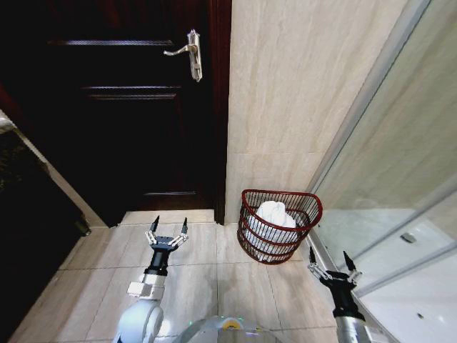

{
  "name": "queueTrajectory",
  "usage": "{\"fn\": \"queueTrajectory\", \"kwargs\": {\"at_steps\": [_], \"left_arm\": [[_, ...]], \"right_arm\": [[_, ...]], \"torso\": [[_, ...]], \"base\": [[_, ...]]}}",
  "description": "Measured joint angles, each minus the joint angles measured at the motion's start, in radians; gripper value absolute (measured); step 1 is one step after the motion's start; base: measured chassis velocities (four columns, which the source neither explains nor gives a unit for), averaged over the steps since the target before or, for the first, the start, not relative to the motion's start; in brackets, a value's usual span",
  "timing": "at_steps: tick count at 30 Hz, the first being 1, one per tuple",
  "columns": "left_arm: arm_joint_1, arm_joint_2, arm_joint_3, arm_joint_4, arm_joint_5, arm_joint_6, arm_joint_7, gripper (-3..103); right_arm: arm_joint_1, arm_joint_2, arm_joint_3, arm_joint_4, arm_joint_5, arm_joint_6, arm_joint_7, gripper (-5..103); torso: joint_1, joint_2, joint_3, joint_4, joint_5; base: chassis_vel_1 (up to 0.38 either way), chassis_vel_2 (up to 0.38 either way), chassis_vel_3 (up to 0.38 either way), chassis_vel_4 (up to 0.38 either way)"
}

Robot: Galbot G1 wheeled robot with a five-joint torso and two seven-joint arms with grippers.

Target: Discard the used towel into the hamper.

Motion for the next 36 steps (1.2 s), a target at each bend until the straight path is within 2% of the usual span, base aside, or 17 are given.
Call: {"fn": "queueTrajectory", "kwargs": {"at_steps": [9,21,26,36], "left_arm": [[-0.005,0.001,0.004,0.004,0.0,0.0,0.0,100],[0.0,0.001,0.003,0.003,0.008,-0.001,0.002,100],[0.002,-0.002,0.004,0.003,0.019,-0.001,0.002,100],[0.003,-0.001,0.002,0.006,0.021,-0.002,0.002,100]], "right_arm": [[-0.004,0.003,-0.009,-0.018,-0.007,0.023,0.005,100],[-0.011,0.013,-0.022,-0.023,-0.018,0.042,0.007,100],[-0.004,0.027,-0.023,-0.036,-0.053,0.061,0.017,100],[0.006,0.035,-0.022,-0.039,-0.056,0.064,0.021,100]], "torso": [[0.0,0.002,0.001,0.0,0.0],[0.0,0.003,0.002,0.0001,0.0004],[0.0,0.003,0.002,0.0,0.0003],[0.0,0.003,0.003,-0.0002,-0.0001]], "base": [[0.044,-0.05,-0.045,0.042],[0.212,-0.191,-0.199,0.202],[0.16,-0.181,-0.167,0.152],[-0.047,-0.011,-0.029,-0.066]]}}
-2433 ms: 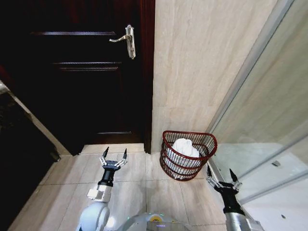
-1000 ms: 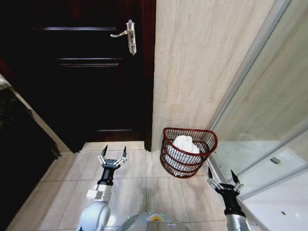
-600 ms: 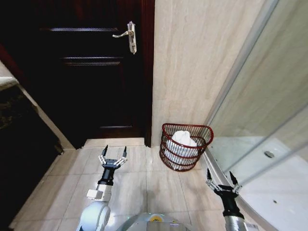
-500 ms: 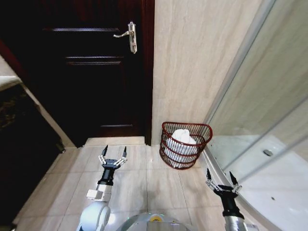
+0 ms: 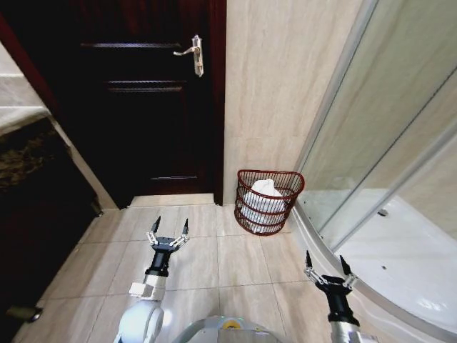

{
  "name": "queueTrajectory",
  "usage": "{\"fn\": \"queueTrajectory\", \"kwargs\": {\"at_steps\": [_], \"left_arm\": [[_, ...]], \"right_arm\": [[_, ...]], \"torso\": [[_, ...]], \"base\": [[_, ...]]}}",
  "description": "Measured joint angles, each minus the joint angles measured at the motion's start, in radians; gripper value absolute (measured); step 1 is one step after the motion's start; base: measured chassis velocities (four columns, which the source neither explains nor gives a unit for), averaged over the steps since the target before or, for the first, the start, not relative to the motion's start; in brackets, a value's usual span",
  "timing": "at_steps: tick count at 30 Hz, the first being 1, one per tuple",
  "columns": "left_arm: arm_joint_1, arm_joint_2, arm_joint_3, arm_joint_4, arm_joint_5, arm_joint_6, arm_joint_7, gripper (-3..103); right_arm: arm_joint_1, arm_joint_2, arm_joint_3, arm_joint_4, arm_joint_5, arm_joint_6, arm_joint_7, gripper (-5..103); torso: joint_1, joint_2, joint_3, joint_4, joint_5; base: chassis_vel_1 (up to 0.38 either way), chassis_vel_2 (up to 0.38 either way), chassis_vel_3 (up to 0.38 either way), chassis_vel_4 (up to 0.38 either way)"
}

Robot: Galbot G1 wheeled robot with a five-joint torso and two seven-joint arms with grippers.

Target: Discard the used towel into the hamper.

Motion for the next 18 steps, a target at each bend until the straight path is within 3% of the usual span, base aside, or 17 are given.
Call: {"fn": "queueTrajectory", "kwargs": {"at_steps": [18], "left_arm": [[0.004,-0.002,0.004,0.001,0.002,0.001,0.003,100]], "right_arm": [[-0.018,-0.01,0.011,-0.006,0.012,-0.016,0.053,100]], "torso": [[0.0,0.0,0.0,0.0002,0.0002]], "base": [[-0.096,-0.1,-0.095,-0.094]]}}
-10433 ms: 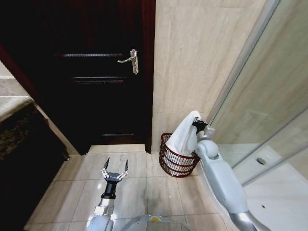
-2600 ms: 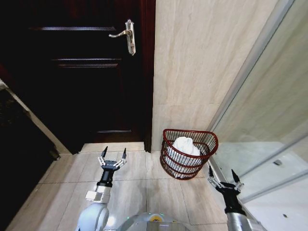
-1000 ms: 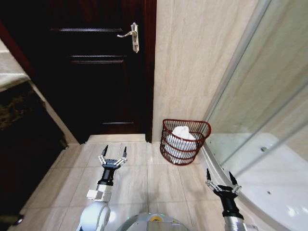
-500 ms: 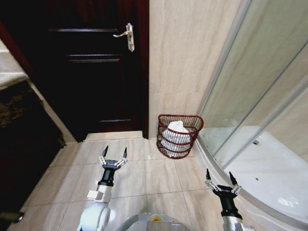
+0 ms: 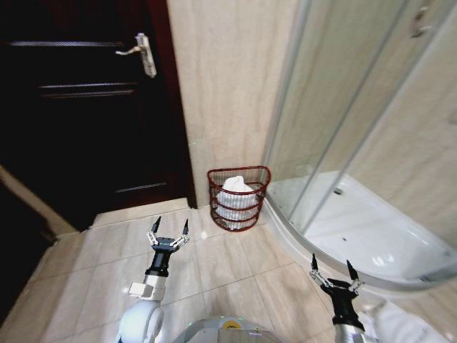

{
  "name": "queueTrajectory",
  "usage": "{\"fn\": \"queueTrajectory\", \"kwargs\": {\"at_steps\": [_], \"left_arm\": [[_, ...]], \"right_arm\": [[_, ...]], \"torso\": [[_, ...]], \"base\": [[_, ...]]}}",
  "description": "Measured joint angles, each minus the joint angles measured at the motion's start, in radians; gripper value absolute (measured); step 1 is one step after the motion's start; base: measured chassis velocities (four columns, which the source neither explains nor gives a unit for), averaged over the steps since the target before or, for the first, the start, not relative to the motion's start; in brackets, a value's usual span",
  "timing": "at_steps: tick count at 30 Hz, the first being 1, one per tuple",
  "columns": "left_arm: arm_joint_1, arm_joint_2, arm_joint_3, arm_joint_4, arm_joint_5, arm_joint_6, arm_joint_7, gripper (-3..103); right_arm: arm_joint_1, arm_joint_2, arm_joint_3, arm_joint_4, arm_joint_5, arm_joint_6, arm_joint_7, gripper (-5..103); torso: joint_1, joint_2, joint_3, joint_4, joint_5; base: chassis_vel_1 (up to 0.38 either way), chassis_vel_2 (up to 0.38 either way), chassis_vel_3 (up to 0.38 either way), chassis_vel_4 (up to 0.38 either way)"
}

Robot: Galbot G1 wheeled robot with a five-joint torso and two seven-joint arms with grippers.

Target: Discard the used towel into the hamper.

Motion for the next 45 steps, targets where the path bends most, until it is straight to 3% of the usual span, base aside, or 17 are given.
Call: {"fn": "queueTrajectory", "kwargs": {"at_steps": [11,45], "left_arm": [[-0.012,-0.002,0.005,0.007,-0.003,-0.017,0.0,100],[-0.003,-0.003,0.007,0.021,-0.018,-0.049,0.001,100]], "right_arm": [[-0.008,0.0,0.007,0.015,-0.002,-0.006,-0.021,100],[-0.009,0.011,-0.008,0.009,-0.035,0.01,-0.03,100]], "torso": [[0.0,0.0,0.0,0.0,-0.0001],[0.0,0.0,0.0,-0.0001,0.0]], "base": [[-0.129,-0.129,-0.086,-0.087],[-0.104,-0.11,0.102,0.113]]}}
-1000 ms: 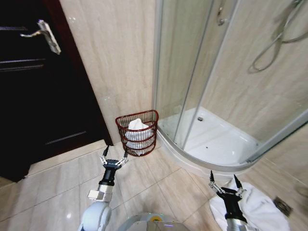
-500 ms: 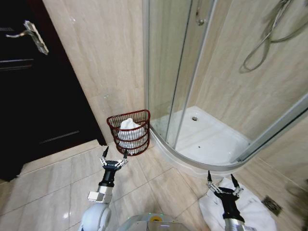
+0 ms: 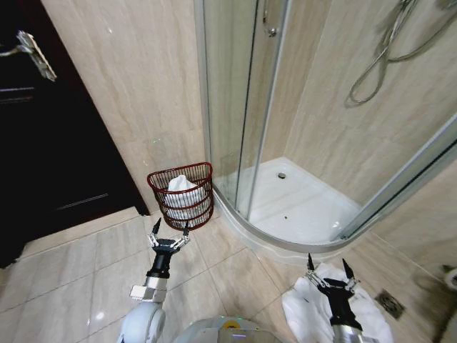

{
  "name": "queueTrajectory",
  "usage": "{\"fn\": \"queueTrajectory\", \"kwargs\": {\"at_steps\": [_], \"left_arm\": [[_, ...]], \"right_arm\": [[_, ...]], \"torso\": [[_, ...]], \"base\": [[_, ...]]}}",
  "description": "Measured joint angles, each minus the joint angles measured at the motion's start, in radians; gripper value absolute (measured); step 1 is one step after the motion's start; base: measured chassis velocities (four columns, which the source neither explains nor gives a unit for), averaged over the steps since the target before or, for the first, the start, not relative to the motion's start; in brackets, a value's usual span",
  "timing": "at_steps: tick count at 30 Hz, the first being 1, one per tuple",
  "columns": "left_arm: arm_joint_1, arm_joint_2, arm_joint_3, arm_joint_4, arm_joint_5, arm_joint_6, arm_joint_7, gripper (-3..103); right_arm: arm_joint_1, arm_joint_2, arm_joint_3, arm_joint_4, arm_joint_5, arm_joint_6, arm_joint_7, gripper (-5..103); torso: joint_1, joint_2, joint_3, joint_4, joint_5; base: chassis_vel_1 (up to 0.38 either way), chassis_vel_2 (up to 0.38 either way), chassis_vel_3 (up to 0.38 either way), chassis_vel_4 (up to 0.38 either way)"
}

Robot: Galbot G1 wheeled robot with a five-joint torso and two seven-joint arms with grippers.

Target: Discard the used towel into the hamper.

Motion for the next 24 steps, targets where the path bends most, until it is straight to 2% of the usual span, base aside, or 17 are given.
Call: {"fn": "queueTrajectory", "kwargs": {"at_steps": [9,16,24], "left_arm": [[0.003,0.0,-0.001,0.002,-0.001,0.0,0.01,100],[0.005,0.001,-0.004,0.006,-0.001,-0.001,0.012,100],[-0.002,0.0,-0.004,0.01,-0.002,-0.011,0.008,100]], "right_arm": [[0.007,0.003,0.0,-0.017,-0.002,0.0,0.007,100],[0.013,0.003,0.004,-0.02,-0.002,-0.004,0.011,100],[0.014,0.004,0.0,-0.029,-0.003,0.002,0.012,100]], "torso": [[0.0,0.0,0.0,0.0001,0.0],[0.0,-0.023,-0.023,0.0005,-0.0001],[0.0,-0.034,-0.035,0.0005,0.0002]], "base": [[-0.082,-0.111,0.069,0.119],[-0.085,-0.101,0.071,0.088],[-0.097,-0.083,0.095,0.078]]}}
